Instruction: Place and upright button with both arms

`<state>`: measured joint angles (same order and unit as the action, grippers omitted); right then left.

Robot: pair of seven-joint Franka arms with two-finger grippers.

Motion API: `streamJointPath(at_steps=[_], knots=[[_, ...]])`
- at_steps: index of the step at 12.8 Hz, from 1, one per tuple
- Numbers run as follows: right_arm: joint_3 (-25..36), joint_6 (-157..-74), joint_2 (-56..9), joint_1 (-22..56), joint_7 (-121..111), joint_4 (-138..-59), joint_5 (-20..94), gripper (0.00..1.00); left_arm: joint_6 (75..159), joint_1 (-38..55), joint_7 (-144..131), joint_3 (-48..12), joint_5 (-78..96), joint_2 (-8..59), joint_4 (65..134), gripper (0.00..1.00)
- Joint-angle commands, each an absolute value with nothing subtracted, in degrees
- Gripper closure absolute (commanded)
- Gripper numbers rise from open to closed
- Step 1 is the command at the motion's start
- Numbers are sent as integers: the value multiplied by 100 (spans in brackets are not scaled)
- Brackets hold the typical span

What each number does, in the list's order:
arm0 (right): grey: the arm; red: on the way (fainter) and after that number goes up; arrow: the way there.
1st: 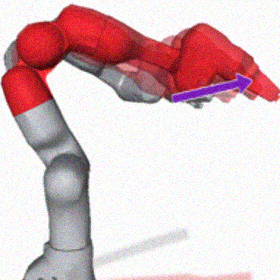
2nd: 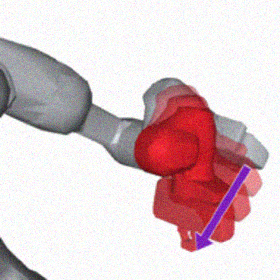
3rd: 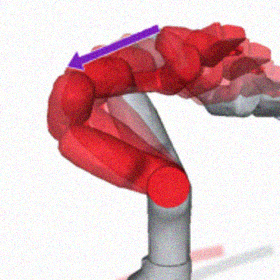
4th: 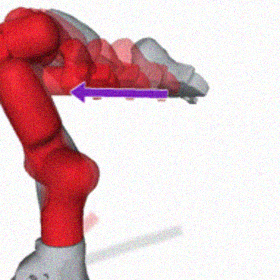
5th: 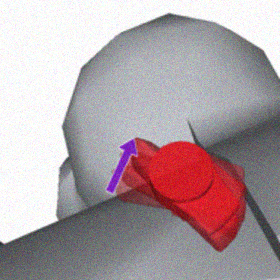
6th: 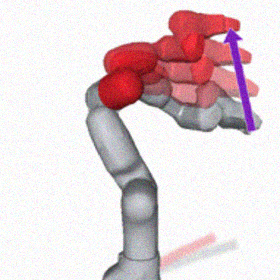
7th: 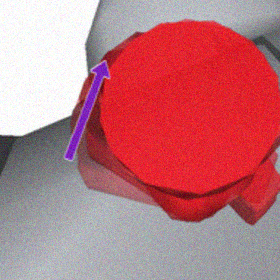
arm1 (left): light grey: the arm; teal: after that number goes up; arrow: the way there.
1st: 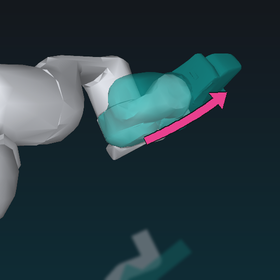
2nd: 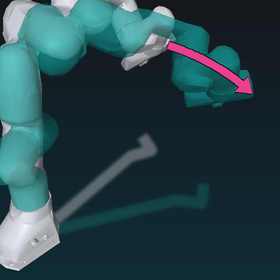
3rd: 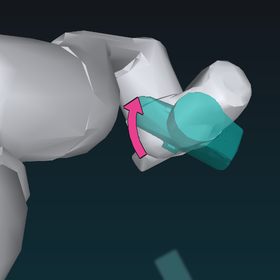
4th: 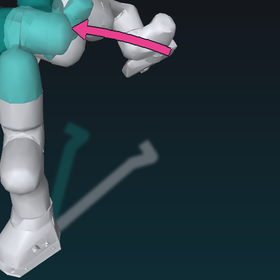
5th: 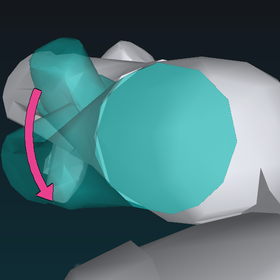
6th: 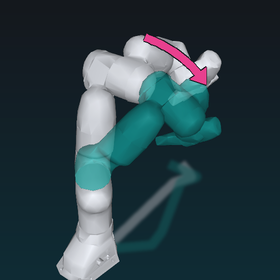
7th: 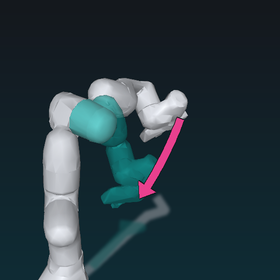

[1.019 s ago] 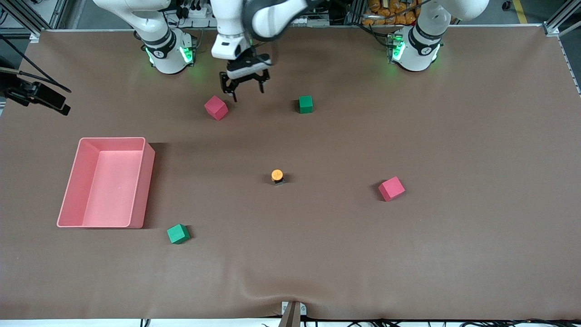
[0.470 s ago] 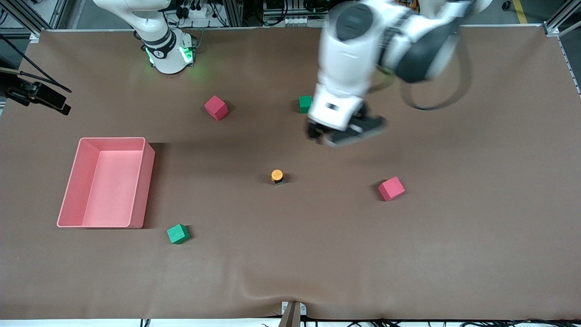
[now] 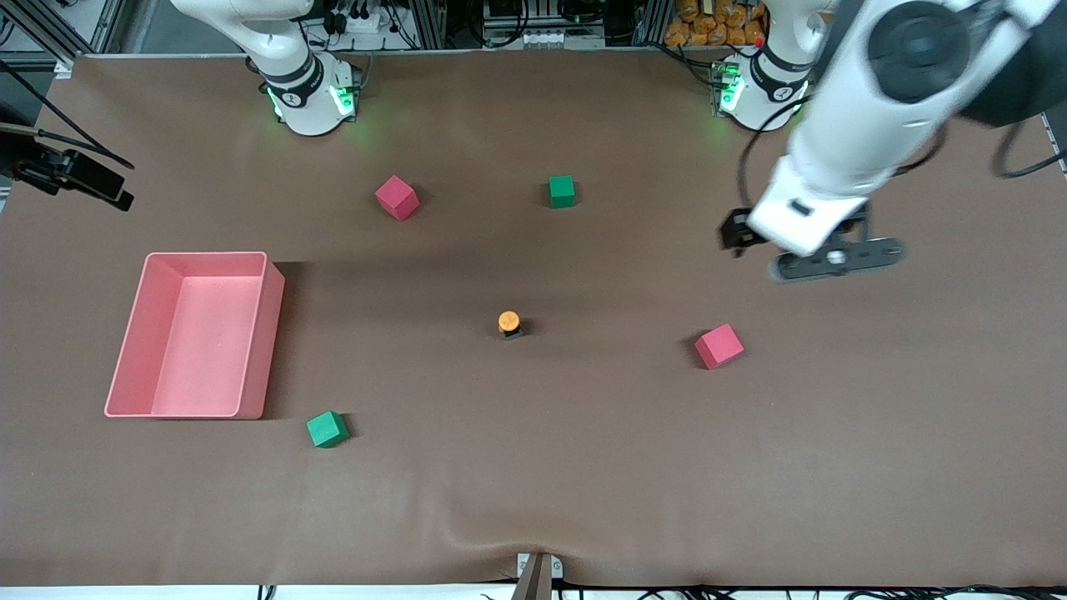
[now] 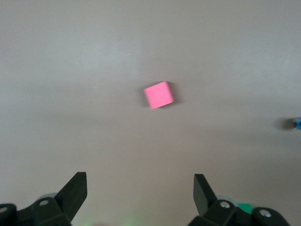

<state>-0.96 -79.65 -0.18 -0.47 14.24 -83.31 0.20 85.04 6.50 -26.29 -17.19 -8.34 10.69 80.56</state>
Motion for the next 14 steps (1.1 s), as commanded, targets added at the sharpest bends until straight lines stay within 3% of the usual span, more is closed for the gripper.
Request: streamJointPath(at_steps=[1, 4, 7, 14], knots=[[-158, -7937, 44, -167, 1380, -8358, 132, 0, 8481, 73, -1718, -1819, -730, 415, 8664, 0], [-158, -7963, 44, -176, 1380, -8358, 141, 0, 8630, -858, -828, -1819, 32, -366, 9384, 0], [-150, -8015, 44, -184, 1389, -8358, 289, 0, 8701, -1151, -440, -1776, 229, -904, 9747, 0], [-141, -8007, 44, -273, 1354, -8358, 316, 0, 8613, -1248, -466, -1714, 123, -738, 9114, 0]])
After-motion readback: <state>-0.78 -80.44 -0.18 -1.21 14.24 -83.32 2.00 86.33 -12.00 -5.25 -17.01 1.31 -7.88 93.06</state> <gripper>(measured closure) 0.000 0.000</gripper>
